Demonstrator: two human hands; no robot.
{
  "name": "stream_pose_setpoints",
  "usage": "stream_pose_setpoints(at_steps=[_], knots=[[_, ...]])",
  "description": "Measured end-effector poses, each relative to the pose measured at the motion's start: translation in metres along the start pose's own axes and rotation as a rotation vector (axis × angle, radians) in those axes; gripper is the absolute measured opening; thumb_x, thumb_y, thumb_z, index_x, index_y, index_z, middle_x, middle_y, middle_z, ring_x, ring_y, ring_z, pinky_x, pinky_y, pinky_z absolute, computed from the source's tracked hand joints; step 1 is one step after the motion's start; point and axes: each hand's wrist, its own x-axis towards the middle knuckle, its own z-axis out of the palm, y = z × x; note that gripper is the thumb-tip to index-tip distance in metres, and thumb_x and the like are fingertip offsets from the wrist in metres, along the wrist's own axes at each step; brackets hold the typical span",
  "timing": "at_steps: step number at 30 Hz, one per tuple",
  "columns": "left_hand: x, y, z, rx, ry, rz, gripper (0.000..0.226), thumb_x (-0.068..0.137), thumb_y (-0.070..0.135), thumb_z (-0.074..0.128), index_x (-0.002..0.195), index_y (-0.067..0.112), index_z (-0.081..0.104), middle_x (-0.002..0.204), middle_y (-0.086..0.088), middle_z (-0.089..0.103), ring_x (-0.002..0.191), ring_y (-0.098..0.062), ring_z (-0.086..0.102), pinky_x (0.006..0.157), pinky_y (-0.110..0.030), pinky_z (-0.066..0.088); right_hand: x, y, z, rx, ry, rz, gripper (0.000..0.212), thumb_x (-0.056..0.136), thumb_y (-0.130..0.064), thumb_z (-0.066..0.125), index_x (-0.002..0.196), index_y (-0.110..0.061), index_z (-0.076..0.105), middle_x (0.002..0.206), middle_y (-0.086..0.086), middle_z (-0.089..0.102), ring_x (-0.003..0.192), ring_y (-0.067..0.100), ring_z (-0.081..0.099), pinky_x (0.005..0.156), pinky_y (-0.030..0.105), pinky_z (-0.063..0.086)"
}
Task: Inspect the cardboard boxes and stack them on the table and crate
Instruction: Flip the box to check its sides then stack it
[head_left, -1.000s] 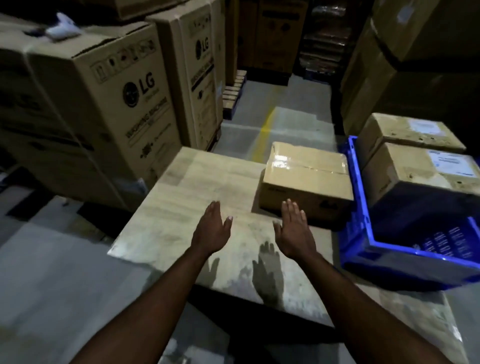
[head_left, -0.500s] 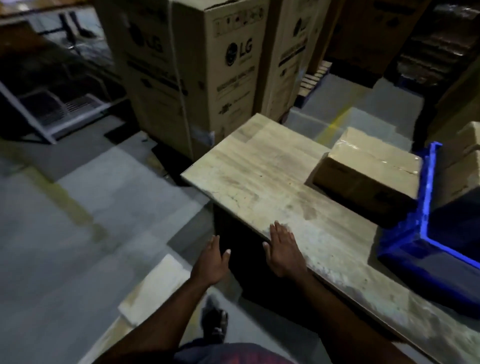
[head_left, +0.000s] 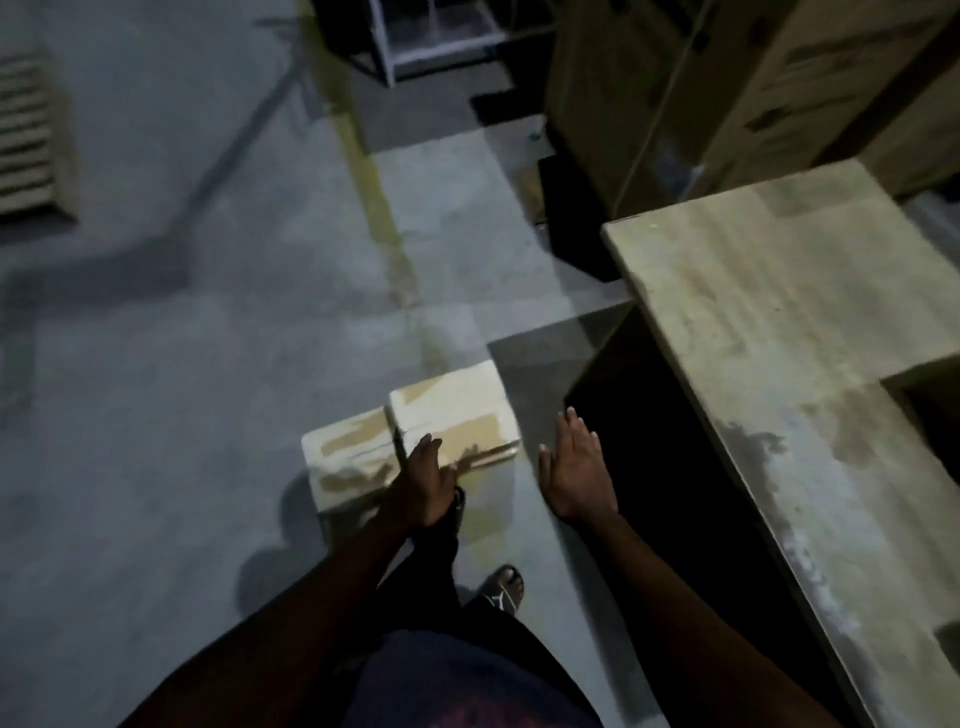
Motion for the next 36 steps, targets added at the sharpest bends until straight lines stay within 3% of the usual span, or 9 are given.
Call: stream_pose_setpoints(at_steps=[3,5,7,11,14,17,25,33,36], knots=[[0.007,-0.049,0.015,-0.105,-0.045,-0.199,0.079,0.085,0.055,0.036,0.142,0.001,0.042,0.144,-0.021,0.047,0.132,-0.035,0.048,0.106,-0.046,0.042,0.020,-0.013,0.022,-0.036,-0.071,-0.034,0.086,0.089,-0.053,0.005,0.152,0.002,0.026,0.160,0.022,0.021,0.148,0.034,0.022,0.121,0.042,0.011],[0.008,-0.055,0.007,-0.168,-0.064,-0.226,0.073,0.091,0.056,0.042,0.144,0.007,0.039,0.146,-0.014,0.047,0.134,-0.030,0.047,0.106,-0.045,0.042,0.038,-0.018,0.038,-0.034,-0.104,-0.031,0.078,0.094,-0.049,0.014,0.151,0.003,0.027,0.159,0.023,0.024,0.147,0.036,0.025,0.121,0.043,0.014],[0.018,-0.063,-0.001,-0.163,-0.046,-0.267,0.058,0.099,0.036,0.050,0.146,0.005,0.036,0.149,-0.013,0.043,0.135,-0.030,0.044,0.108,-0.038,0.039,0.061,-0.022,0.054,-0.016,-0.124,-0.006,0.069,0.099,-0.042,0.026,0.151,0.003,0.026,0.158,0.024,0.025,0.147,0.037,0.026,0.120,0.043,0.017],[0.064,-0.101,0.005,-0.221,-0.033,-0.344,0.045,0.097,0.029,0.051,0.132,0.002,0.046,0.120,-0.021,0.060,0.111,-0.035,0.060,0.087,-0.036,0.045,0.115,-0.018,0.097,0.017,-0.147,0.016,0.060,0.104,-0.028,0.042,0.151,0.006,0.025,0.158,0.026,0.024,0.147,0.038,0.025,0.120,0.042,0.021],[0.104,-0.136,0.023,-0.236,-0.049,-0.402,0.046,0.096,0.031,0.052,0.131,0.001,0.046,0.122,-0.021,0.060,0.113,-0.034,0.059,0.092,-0.041,0.048,0.159,-0.006,0.141,0.045,-0.188,0.076,0.060,0.103,-0.028,0.043,0.150,0.006,0.027,0.157,0.026,0.028,0.144,0.040,0.029,0.118,0.043,0.025],[0.147,-0.167,0.051,-0.190,-0.110,-0.412,0.034,0.097,0.023,0.053,0.121,-0.001,0.049,0.108,-0.023,0.061,0.100,-0.036,0.061,0.082,-0.035,0.045,0.199,0.013,0.188,0.011,-0.277,0.139,0.065,0.101,-0.038,0.036,0.149,0.005,0.028,0.153,0.028,0.033,0.139,0.043,0.036,0.114,0.048,0.031],[0.255,-0.250,0.133,-0.190,-0.160,-0.560,0.058,0.093,0.030,0.056,0.143,0.006,0.038,0.139,-0.019,0.051,0.124,-0.037,0.051,0.095,-0.034,0.042,0.310,0.062,0.289,0.026,-0.337,0.325,0.069,0.095,-0.043,0.045,0.147,0.000,0.030,0.150,0.024,0.037,0.137,0.038,0.038,0.113,0.045,0.032],[0.313,-0.289,0.163,-0.282,-0.154,-0.709,0.074,0.087,0.037,0.064,0.149,0.015,0.029,0.119,-0.004,0.061,0.095,-0.021,0.057,0.076,-0.024,0.040,0.354,0.068,0.330,0.172,-0.219,0.601,0.054,0.090,-0.025,0.060,0.137,-0.007,0.040,0.132,0.017,0.057,0.122,0.034,0.055,0.097,0.033,0.042],[0.309,-0.282,0.154,-0.321,-0.096,-0.725,0.078,0.084,0.037,0.069,0.148,0.015,0.031,0.128,-0.008,0.060,0.107,-0.026,0.059,0.080,-0.025,0.044,0.346,0.061,0.319,0.194,-0.211,0.611,0.050,0.089,-0.020,0.059,0.135,-0.008,0.042,0.130,0.018,0.058,0.120,0.034,0.056,0.096,0.033,0.044]])
